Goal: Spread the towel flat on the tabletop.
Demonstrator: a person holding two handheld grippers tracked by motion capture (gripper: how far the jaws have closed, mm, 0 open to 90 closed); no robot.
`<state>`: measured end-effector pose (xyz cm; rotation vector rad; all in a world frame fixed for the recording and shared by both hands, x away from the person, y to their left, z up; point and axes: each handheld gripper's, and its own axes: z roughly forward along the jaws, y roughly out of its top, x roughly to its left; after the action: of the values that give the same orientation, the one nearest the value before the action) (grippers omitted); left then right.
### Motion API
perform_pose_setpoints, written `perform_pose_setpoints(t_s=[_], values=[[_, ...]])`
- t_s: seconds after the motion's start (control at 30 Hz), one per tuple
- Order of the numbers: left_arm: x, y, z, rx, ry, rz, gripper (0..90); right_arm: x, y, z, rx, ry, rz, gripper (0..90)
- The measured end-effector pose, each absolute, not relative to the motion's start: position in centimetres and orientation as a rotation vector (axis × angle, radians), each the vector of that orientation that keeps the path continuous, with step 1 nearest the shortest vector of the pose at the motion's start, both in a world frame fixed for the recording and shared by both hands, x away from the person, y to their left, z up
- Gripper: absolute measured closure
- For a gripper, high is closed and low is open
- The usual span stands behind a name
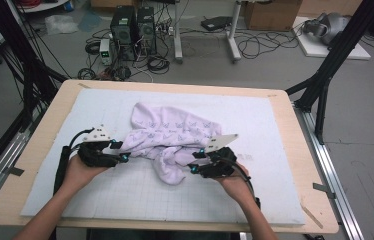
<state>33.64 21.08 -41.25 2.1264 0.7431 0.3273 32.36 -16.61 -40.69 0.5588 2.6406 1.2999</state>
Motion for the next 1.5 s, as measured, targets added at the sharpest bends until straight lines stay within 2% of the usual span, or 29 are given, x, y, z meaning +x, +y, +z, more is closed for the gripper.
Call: perform_pose_setpoints(t_s=[0.1, 0.27, 0.37, 0.47, 0.63, 0.9, 0.97, 1.1, 1.2, 1.33, 1.5], values=[[34.2, 20.2, -42.2, 2.159, 0.757, 0.354, 49.5, 32.1, -14.5, -42.0, 0.513, 2.705, 1.315, 51.0], [35.0, 19.6, -43.0, 2.184, 0.772, 0.371, 73.0, 32.3, -12.2, -43.5, 0.452, 2.780, 1.266, 53.6], [35.0, 19.5, -42.8, 2.181, 0.770, 0.376, 81.3, 32.6, -11.8, -44.3, 0.457, 2.824, 1.246, 67.1], [35.0, 19.9, -42.4, 2.157, 0.779, 0.373, 83.4, 32.7, -11.8, -44.5, 0.424, 2.842, 1.258, 87.2], [34.9, 20.9, -41.2, 2.092, 0.798, 0.359, 83.8, 32.5, -13.0, -43.7, 0.409, 2.856, 1.274, 90.0], [35.1, 21.2, -39.5, 2.045, 0.807, 0.401, 83.4, 31.2, -18.0, -40.9, 0.498, 2.753, 1.312, 89.7], [35.3, 21.0, -39.7, 2.055, 0.833, 0.416, 78.4, 31.1, -18.4, -40.9, 0.506, 2.746, 1.338, 87.6], [35.3, 21.3, -39.7, 2.062, 0.850, 0.394, 63.1, 30.6, -16.9, -41.8, 0.459, 2.783, 1.311, 76.8], [34.9, 22.1, -39.2, 2.043, 0.838, 0.402, 58.2, 30.7, -15.9, -42.4, 0.448, 2.798, 1.304, 72.0], [34.1, 23.6, -38.4, 2.037, 0.835, 0.420, 54.1, 31.0, -15.1, -42.8, 0.448, 2.801, 1.314, 67.4], [32.3, 24.1, -38.1, 2.041, 0.766, 0.415, 56.8, 31.1, -14.4, -43.0, 0.458, 2.787, 1.323, 59.4]])
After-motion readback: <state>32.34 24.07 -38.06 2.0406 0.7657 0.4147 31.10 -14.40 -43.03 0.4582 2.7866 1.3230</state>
